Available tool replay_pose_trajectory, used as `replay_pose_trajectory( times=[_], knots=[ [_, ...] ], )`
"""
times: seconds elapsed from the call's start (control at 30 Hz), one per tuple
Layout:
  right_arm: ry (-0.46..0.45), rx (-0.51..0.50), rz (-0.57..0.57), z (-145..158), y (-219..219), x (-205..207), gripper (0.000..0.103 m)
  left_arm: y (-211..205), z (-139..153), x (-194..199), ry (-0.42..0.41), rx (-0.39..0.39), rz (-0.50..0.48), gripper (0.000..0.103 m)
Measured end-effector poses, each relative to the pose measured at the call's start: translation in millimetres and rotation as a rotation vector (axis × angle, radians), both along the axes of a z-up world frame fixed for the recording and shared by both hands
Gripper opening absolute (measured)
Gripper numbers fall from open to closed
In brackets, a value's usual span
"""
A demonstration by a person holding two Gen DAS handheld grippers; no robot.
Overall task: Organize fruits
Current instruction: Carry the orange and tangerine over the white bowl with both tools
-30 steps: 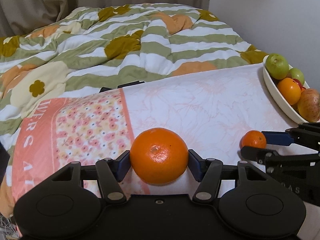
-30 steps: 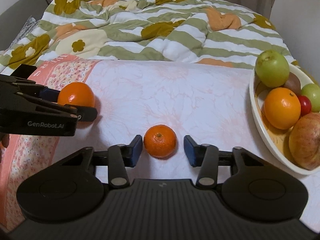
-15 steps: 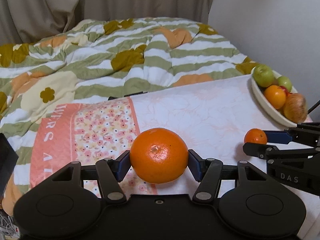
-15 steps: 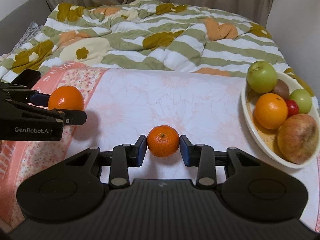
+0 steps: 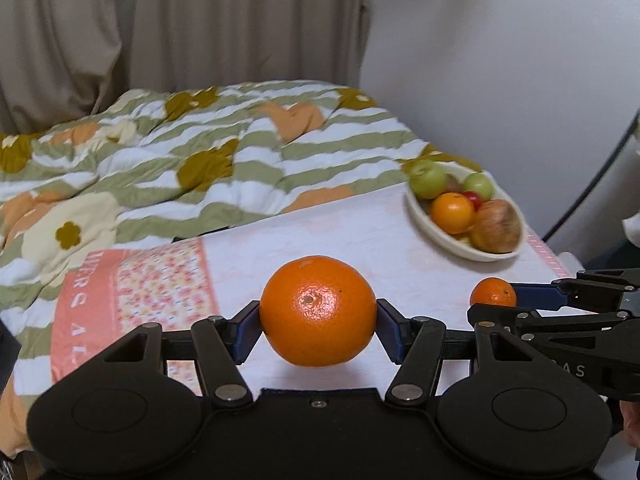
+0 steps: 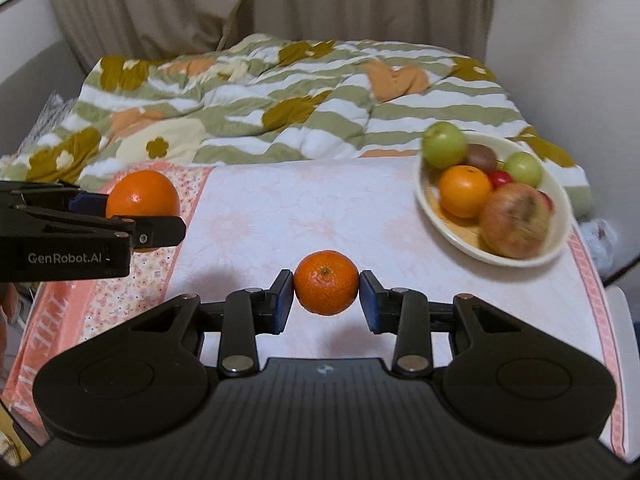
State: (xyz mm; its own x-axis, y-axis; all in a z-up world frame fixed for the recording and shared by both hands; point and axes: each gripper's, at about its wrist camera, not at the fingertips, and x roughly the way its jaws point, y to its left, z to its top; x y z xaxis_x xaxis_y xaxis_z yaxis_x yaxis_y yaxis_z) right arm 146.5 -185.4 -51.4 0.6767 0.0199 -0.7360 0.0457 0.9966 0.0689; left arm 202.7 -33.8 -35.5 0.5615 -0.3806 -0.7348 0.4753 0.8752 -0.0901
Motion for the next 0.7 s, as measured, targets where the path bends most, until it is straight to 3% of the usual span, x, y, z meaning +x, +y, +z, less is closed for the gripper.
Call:
replay_pose_trajectory(
  times=[0.27,0.7],
  knots=[
    [-0.048,0.015,-0.044,22,-57,-29,0.051,-48,18,-22,-0.037,-0.020,-0.012,0.064],
    [-0.067,0.014,0.050,35,-172,-31,0.051,-149,19,-25,-0.046,-0.021,0.087,0.064]
  ],
)
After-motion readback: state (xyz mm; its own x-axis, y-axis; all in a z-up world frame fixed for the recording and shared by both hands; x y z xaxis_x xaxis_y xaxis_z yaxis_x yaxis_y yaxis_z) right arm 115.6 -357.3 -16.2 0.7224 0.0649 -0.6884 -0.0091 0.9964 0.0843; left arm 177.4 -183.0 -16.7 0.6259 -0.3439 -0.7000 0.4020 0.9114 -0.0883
